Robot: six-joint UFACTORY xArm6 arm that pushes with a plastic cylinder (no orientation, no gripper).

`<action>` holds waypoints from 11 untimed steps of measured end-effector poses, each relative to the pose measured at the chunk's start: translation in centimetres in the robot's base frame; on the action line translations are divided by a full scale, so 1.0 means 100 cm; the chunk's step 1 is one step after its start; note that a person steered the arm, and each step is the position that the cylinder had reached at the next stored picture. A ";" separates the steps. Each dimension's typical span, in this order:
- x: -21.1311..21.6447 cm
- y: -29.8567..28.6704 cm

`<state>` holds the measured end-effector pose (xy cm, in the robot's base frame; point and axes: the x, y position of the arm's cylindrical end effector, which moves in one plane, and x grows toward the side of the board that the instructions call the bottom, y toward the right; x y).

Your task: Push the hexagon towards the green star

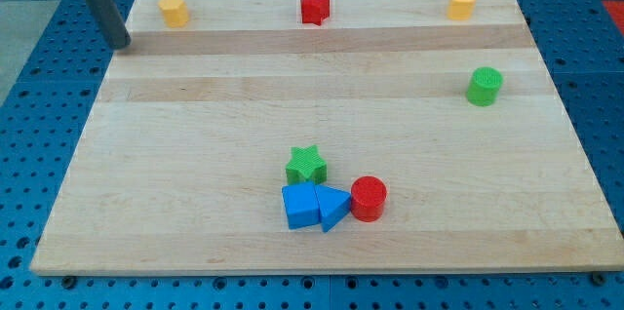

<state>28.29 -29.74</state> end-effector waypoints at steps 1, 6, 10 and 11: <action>-0.027 0.000; -0.065 0.095; -0.017 0.178; 0.012 0.195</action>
